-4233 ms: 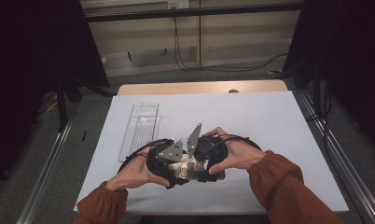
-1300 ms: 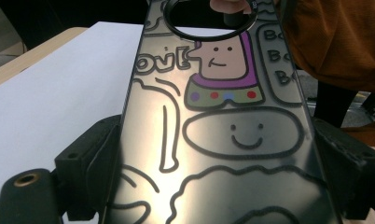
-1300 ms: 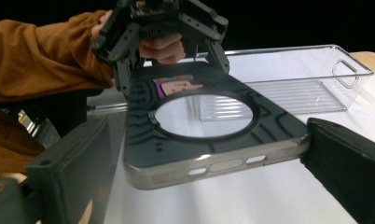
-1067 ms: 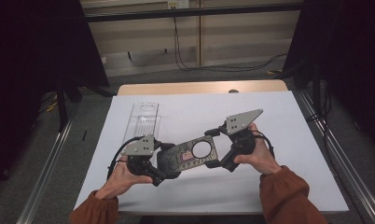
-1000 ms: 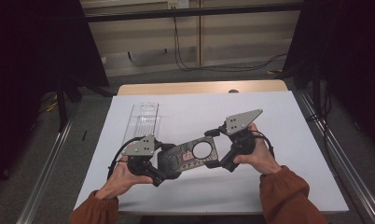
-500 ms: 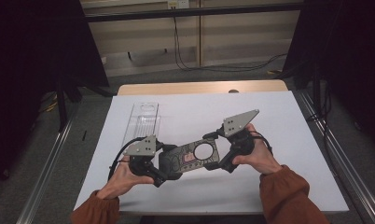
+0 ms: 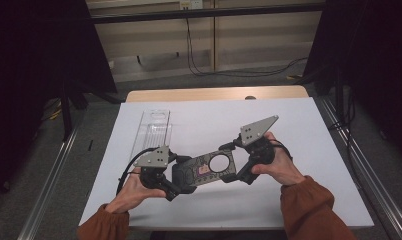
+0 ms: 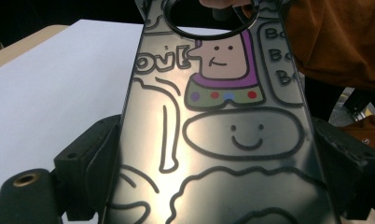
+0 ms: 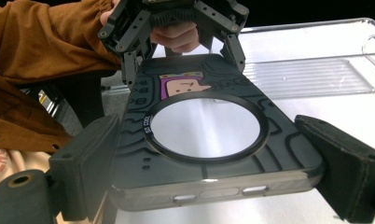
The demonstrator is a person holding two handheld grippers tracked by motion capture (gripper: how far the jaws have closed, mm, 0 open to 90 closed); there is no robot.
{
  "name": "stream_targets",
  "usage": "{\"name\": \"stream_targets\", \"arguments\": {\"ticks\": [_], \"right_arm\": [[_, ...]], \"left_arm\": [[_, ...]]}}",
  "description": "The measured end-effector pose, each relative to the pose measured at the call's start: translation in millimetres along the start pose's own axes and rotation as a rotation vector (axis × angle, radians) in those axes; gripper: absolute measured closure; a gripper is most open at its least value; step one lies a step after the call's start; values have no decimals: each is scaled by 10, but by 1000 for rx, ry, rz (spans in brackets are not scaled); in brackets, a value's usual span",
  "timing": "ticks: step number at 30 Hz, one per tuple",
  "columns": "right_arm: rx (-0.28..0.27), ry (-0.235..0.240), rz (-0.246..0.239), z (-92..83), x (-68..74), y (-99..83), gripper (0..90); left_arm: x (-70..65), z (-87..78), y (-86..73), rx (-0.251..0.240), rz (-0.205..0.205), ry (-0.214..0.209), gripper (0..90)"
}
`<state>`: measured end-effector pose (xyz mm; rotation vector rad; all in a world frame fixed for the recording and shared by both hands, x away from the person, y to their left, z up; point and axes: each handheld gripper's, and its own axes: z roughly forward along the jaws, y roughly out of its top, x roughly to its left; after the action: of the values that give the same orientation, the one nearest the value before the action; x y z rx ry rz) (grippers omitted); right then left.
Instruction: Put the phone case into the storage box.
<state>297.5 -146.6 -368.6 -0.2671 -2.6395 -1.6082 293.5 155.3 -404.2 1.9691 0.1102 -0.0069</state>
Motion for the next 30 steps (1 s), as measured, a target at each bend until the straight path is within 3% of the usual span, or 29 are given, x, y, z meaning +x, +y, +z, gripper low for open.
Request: {"name": "stream_targets", "arguments": {"ticks": [3,4,6,12,16,20,27,30], "right_arm": [[-75,-8,6,-14,-10,5,81],[-102,-18,2,-16,-15,9,74],[-140,-23,6,-8,-21,13,64],[-245,-32,25,43,-20,-5,10],[-286,-38,26,82,2,-23,8],[-332,-33,44,98,-2,-44,9],[-380,-20,67,114,-8,-55,14],[-395,-21,68,120,0,-59,27]], "left_arm": [[11,-21,17,-41,-3,14,124],[10,-31,26,-34,2,23,125],[11,-36,30,-57,3,8,125],[-18,-43,57,-100,-7,31,125],[-23,-62,70,-104,-8,37,125],[-25,-64,69,-142,-10,54,125],[-28,-50,62,-171,1,41,125],[-25,-26,36,-182,-14,34,125]]}}
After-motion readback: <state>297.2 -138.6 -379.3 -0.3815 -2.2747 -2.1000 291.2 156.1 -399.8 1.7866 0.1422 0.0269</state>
